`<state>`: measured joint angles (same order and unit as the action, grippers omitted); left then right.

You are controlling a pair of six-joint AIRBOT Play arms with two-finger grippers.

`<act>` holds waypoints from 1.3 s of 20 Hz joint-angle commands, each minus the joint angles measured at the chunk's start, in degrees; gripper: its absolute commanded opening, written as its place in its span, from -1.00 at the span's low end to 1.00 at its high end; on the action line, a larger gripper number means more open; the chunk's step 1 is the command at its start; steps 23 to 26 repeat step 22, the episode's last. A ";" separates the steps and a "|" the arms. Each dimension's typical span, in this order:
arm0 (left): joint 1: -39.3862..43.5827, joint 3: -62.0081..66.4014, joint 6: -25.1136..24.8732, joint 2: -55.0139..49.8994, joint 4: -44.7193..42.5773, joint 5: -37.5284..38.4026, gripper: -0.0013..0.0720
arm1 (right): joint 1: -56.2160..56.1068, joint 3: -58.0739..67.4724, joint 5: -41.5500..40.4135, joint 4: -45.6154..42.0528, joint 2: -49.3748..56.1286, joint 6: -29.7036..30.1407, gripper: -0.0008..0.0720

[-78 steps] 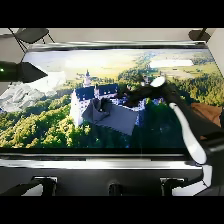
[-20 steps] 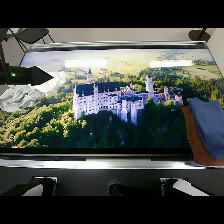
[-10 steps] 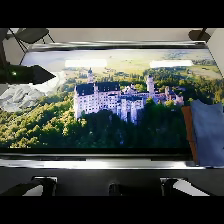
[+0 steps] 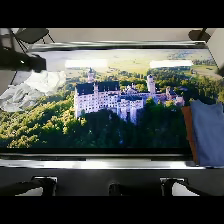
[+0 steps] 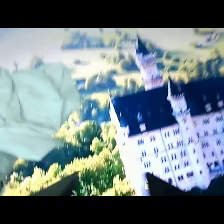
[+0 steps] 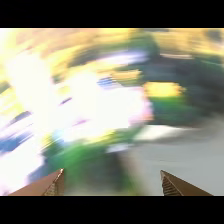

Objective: Fold the shirts.

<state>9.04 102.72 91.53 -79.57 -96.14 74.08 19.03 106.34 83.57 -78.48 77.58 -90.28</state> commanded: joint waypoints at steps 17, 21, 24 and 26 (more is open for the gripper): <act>2.12 -33.31 6.60 9.31 4.70 2.93 1.00 | -31.85 -21.90 2.43 -4.90 7.23 -10.03 0.60; 2.12 -33.31 6.60 9.31 4.70 2.93 1.00 | -31.85 -21.90 2.43 -4.90 7.23 -10.03 0.60; 2.12 -33.31 6.60 9.31 4.70 2.93 1.00 | -31.85 -21.90 2.43 -4.90 7.23 -10.01 0.60; 2.12 -33.31 6.60 9.31 4.70 2.93 1.00 | -31.85 -21.90 2.43 -4.90 7.23 -10.01 0.60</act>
